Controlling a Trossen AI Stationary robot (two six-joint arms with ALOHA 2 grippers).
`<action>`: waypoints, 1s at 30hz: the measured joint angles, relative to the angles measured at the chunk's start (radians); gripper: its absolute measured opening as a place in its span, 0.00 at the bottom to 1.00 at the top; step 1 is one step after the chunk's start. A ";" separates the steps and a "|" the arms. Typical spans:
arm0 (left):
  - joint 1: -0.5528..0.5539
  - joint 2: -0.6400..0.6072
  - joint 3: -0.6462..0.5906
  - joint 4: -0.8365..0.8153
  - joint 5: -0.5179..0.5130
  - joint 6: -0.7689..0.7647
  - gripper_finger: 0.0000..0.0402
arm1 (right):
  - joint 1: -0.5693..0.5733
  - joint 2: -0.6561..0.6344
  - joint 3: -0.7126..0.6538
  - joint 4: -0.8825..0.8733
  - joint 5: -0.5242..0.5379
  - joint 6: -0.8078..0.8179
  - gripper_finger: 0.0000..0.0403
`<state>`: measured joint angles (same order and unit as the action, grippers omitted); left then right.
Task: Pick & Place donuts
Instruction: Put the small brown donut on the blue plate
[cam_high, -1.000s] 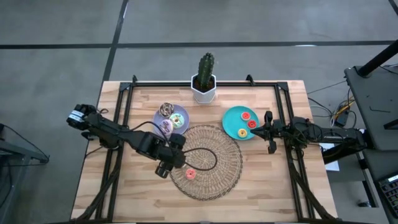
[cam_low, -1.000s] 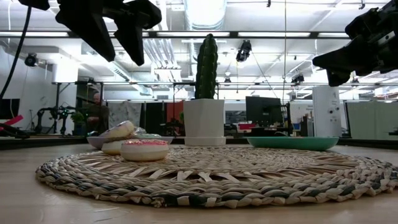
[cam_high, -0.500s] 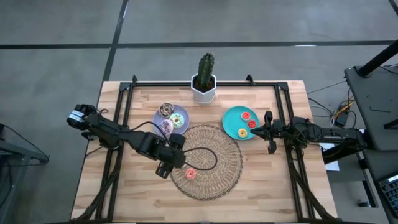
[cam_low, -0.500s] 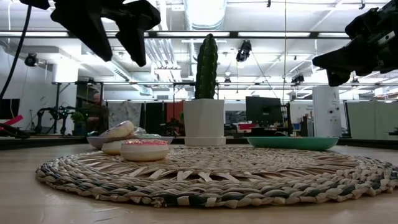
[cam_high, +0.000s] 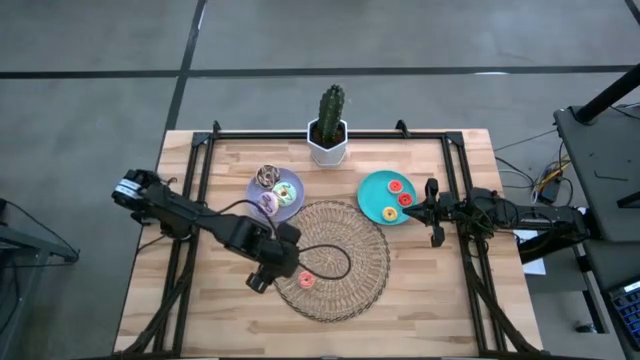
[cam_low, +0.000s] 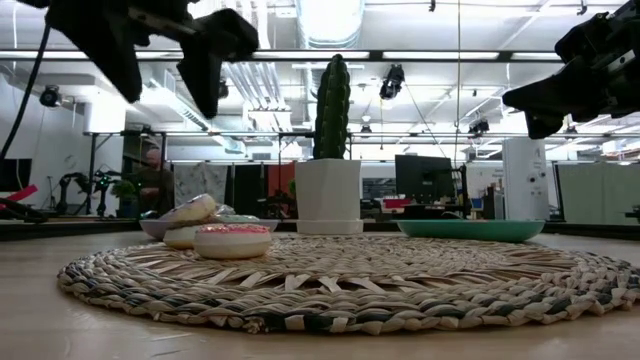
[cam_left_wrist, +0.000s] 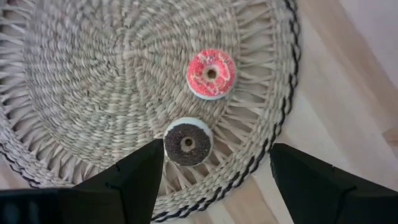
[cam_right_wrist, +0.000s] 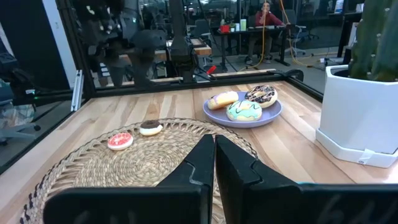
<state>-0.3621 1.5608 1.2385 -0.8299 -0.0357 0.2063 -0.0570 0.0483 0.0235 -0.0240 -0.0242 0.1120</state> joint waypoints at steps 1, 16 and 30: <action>0.003 0.009 0.000 0.000 0.000 0.005 0.66 | 0.000 0.000 0.000 0.000 0.000 0.000 0.02; 0.036 0.108 0.000 0.007 0.013 0.058 0.66 | 0.000 0.000 0.000 0.000 0.000 0.000 0.02; 0.084 0.176 0.000 0.023 0.013 0.099 0.66 | 0.000 0.000 0.000 0.000 0.000 0.000 0.02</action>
<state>-0.2783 1.7371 1.2385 -0.8067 -0.0231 0.3050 -0.0570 0.0486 0.0237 -0.0238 -0.0242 0.1120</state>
